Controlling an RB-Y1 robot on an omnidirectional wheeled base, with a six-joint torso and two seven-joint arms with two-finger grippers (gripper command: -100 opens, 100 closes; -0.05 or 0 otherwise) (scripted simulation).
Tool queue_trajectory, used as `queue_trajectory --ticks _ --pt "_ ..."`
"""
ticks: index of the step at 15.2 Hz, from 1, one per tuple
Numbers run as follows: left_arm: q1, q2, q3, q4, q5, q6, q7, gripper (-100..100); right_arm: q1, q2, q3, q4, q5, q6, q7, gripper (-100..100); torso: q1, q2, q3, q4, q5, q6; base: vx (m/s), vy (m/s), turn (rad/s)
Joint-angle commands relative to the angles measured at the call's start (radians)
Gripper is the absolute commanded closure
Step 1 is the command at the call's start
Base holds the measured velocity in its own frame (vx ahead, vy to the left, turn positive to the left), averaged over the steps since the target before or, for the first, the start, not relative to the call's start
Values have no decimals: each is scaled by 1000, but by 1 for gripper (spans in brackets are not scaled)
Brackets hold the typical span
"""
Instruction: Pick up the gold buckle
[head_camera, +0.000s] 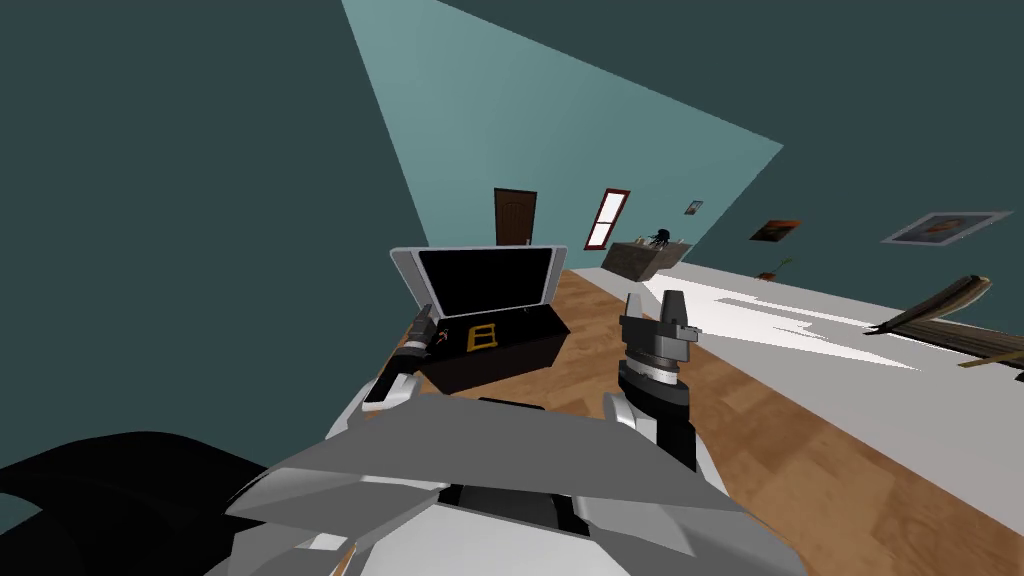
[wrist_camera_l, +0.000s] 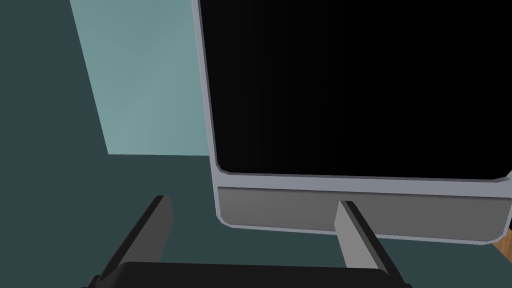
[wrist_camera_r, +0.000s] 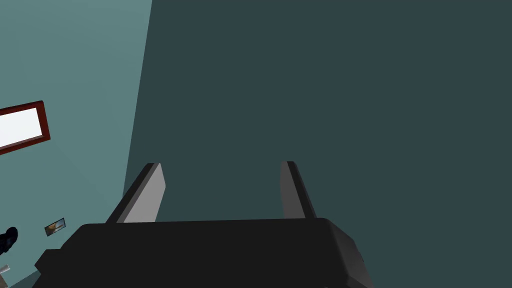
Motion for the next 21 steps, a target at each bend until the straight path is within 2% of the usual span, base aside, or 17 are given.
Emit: queue_trajectory --ticks 1,2,4,5,7,8,10,11,13,14,16,17,19,20,21 --pt "-11 3 9 15 3 32 4 -100 0 0 0 0 0 0 0 0 0 0 0 0 0 0 23 5 -92" --pt "-20 8 33 45 13 63 13 -100 0 0 0 0 0 0 0 0 0 0 0 0 0 0 28 -1 -236" --pt "-20 8 33 45 13 87 13 -100 0 0 0 0 0 0 0 0 0 0 0 0 0 0 26 7 -168" --pt "-29 12 57 77 22 117 23 -100 0 0 0 0 0 0 0 0 0 0 0 0 0 0 27 2 -254" --pt "-29 12 57 77 22 144 23 -100 0 0 0 0 0 0 0 0 0 0 0 0 0 0 28 10 -170" --pt "-39 15 81 108 32 174 34 -100 0 0 0 0 0 0 0 0 0 0 0 0 0 -1 29 8 -230" --pt "-39 15 81 108 32 202 34 -100 0 0 0 0 0 0 0 0 0 0 0 0 0 0 29 11 -183" --pt "-48 18 106 141 42 226 44 -100 0 0 0 0 0 0 0 0 0 0 0 0 0 -1 30 5 -234" --pt "-48 18 106 141 42 261 44 -100 0 0 0 0 0 0 0 0 0 0 0 0 0 0 31 8 -192" --pt "-58 21 131 173 52 286 54 -100 0 0 0 0 0 0 0 0 0 0 0 0 0 -1 29 8 -216" --pt "-58 21 131 173 52 321 54 -100 0 0 0 0 0 0 0 0 0 0 0 0 0 0 28 10 -202" --pt "-67 23 157 206 62 348 65 -100 0 0 0 0 0 0 0 0 0 0 0 0 0 -1 29 10 -240" --pt "-67 23 157 206 62 381 65 -100 0 0 0 0 0 0 0 0 0 0 0 0 0 0 29 15 -193" --pt "-77 24 182 239 73 412 76 -100 0 0 0 0 0 0 0 0 0 0 0 0 0 -1 33 11 -241" --pt "-77 24 182 239 73 426 76 -100 0 0 0 0 0 0 0 0 0 0 0 0 0 0 35 13 -271"
